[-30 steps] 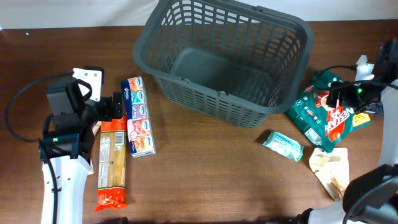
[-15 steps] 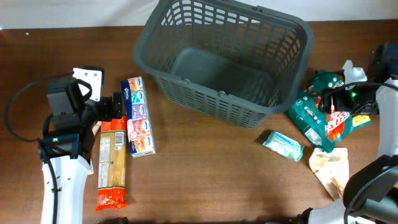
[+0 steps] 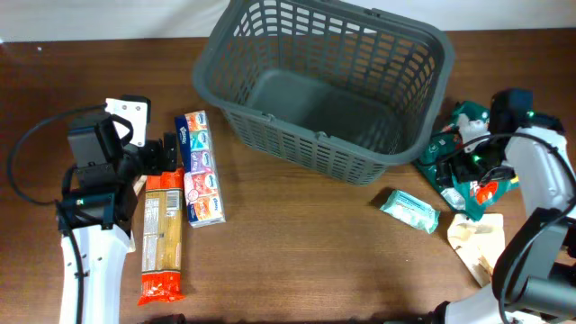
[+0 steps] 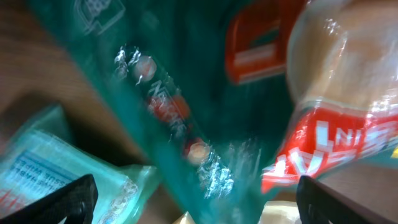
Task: Pack container
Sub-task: 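Reach the right gripper to the green Nescafé bag and grasp it, then lift the Nescafé bag with the right gripper and carry it over the basket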
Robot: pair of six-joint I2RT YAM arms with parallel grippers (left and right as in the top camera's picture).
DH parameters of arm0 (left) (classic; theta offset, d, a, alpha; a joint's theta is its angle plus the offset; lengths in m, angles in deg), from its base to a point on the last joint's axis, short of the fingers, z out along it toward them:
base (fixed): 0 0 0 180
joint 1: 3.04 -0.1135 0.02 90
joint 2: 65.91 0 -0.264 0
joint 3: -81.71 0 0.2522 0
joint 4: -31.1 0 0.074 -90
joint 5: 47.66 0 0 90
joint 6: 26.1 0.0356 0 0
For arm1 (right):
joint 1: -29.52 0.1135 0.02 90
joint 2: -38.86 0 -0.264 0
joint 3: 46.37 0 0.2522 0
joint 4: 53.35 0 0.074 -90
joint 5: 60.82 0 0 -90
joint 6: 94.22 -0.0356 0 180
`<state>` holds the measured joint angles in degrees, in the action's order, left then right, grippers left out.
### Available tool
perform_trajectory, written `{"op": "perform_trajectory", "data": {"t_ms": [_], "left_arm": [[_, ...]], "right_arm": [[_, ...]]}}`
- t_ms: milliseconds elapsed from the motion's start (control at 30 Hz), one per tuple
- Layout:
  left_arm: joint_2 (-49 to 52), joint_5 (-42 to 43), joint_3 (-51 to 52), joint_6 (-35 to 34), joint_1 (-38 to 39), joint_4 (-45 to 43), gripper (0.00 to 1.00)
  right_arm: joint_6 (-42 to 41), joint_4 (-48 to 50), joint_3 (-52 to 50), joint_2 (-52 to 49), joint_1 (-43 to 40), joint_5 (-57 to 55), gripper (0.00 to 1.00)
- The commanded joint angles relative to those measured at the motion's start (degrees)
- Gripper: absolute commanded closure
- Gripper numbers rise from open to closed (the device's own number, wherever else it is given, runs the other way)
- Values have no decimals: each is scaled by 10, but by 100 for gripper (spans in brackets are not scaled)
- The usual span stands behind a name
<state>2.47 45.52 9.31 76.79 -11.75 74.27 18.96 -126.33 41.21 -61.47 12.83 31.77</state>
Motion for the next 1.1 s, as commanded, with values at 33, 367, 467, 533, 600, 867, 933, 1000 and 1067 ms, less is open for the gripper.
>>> {"op": "perform_trajectory", "data": {"t_ms": [33, 367, 467, 533, 600, 867, 933, 1000, 1067], "left_arm": [[1, 0, -12, 9, -2, 0, 1], [1, 0, -12, 9, -2, 0, 1], [1, 0, -12, 9, -2, 0, 1], [1, 0, -12, 9, -2, 0, 1], [1, 0, -12, 9, -2, 0, 1], [1, 0, -12, 9, -2, 0, 1], [1, 0, -12, 9, -2, 0, 1], [1, 0, -12, 9, -2, 0, 1], [1, 0, -12, 9, -2, 0, 1]], "right_arm": [[3, 68, -47, -13, 2, -66, 1], [-65, 127, -55, -100, 7, -126, 0], [-123, 137, -55, -132, 5, -134, 6], [-147, 142, -55, -136, 1, -131, 36], [-179, 152, -54, -135, -5, -132, 82], [-263, 158, -47, -135, -42, -57, 96], [-287, 157, -43, -133, -49, -31, 96], [-302, 157, -35, -125, -58, 8, 96], [-310, 156, -24, -110, -65, 38, 97]]}}
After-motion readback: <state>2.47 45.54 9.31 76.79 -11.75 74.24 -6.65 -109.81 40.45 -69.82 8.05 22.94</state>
